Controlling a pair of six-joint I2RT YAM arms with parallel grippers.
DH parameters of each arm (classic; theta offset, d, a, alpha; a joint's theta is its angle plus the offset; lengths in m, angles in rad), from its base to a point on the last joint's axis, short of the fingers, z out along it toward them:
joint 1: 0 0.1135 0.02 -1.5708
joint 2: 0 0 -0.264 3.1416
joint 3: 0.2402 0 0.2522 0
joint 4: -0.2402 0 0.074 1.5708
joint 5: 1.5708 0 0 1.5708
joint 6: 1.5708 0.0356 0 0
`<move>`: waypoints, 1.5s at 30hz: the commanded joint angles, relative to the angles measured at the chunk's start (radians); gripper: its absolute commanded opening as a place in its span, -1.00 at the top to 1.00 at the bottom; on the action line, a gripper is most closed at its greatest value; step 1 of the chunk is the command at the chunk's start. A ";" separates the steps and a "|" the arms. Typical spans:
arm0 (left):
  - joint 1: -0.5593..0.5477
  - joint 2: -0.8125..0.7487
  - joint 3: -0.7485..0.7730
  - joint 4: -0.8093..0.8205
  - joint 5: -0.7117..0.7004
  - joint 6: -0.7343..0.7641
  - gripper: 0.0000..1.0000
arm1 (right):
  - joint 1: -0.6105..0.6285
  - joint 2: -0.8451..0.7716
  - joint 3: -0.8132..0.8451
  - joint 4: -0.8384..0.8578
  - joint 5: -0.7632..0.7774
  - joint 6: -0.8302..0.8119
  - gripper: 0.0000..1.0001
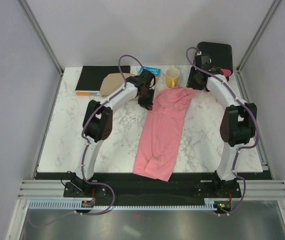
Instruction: Fold and stack the t-shirts
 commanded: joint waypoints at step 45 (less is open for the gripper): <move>0.043 -0.920 -1.354 0.306 0.385 -0.301 -0.04 | 0.456 -0.879 -1.208 0.122 -0.438 0.494 -0.21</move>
